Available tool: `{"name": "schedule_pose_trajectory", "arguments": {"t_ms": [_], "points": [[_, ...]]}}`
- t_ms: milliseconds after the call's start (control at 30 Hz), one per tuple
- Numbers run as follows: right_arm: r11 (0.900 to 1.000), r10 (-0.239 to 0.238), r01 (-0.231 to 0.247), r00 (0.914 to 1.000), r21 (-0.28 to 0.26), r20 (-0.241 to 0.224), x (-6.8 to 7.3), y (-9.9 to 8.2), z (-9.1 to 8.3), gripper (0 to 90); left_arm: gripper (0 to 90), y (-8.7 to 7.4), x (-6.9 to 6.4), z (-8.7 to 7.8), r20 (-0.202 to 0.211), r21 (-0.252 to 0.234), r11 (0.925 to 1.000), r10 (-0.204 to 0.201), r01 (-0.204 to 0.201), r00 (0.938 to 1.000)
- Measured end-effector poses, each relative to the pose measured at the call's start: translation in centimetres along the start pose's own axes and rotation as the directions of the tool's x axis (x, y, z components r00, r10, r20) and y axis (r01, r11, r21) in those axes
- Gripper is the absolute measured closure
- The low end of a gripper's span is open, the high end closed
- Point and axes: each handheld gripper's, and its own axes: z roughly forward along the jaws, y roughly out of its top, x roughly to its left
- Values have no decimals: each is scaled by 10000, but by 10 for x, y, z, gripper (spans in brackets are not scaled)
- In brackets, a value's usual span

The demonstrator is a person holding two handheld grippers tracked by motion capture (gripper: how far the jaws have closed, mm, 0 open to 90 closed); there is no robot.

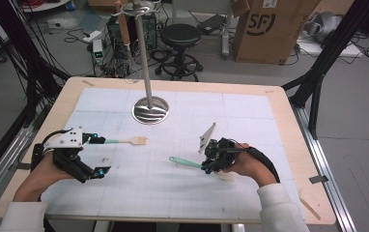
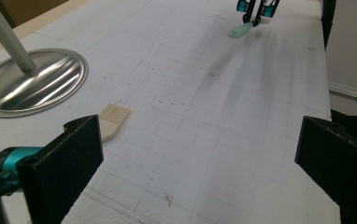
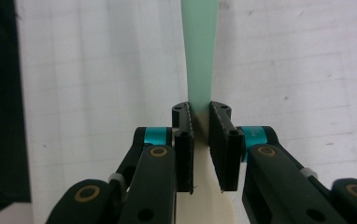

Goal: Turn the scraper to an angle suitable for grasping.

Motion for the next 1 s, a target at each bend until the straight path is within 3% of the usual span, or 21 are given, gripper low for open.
{"name": "schedule_pose_trajectory", "arguments": {"t_ms": [133, 300, 467, 667, 933, 1000], "points": [[9972, 291, -296, 9995, -691, -84, 0, -3, -14, 804, 17, 0, 0, 0, 16, 2, 10000, -14, 14, 10000], [9861, 516, -515, 9987, -1582, -37, -2, -4, -27, 803, 17, 0, 1, 0, -13, -14, 10000, -57, 57, 10000], [9755, 809, -795, 9967, -2050, -13, -3, -1, -38, 803, 17, 0, 2, 0, -11, -68, 9999, -100, 100, 9999], [9577, 693, -678, 9976, -2795, -45, -1, 5, -48, 803, 17, 0, 2, -1, -11, -58, 9999, -98, 98, 10000], [9198, 792, -684, 9968, -3865, 122, -2, 12, -64, 802, 17, 0, 3, -2, -19, -87, 9999, -50, 49, 10000], [9160, 801, -689, 9967, -3952, 117, -3, 15, -67, 803, 17, 0, 3, -2, -27, -76, 9999, -70, 70, 10000]]}}
